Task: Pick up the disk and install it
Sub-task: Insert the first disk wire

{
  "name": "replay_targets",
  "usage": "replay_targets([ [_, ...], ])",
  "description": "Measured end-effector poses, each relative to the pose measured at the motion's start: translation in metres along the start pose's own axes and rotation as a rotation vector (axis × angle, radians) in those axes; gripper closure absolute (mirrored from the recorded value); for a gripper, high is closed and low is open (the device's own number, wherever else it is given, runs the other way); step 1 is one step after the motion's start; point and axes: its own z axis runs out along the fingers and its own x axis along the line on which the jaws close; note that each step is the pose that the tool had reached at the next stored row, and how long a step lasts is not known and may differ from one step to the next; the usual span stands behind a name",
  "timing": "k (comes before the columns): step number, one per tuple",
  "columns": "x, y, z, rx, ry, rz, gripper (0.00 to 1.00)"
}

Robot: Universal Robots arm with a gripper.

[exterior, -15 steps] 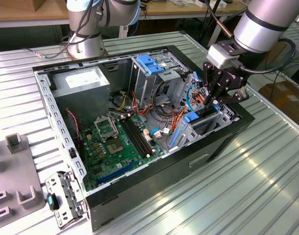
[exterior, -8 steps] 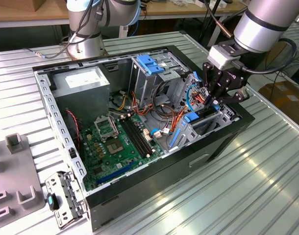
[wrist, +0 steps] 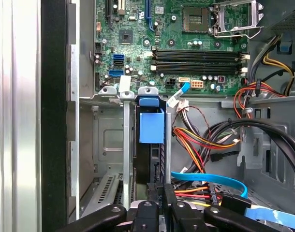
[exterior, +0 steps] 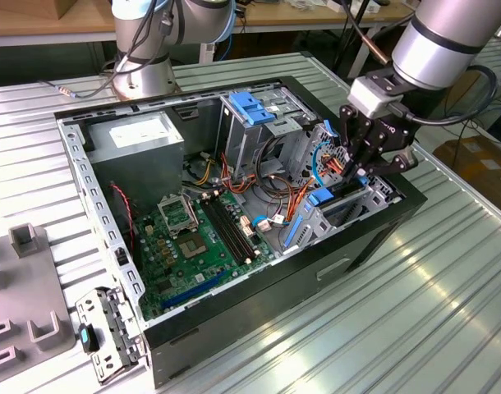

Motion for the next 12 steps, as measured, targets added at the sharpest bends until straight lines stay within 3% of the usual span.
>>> replay_targets([
  [12, 0.0016, 0.0001, 0.0053, -0.0005, -0.0070, 0.000, 0.83],
])
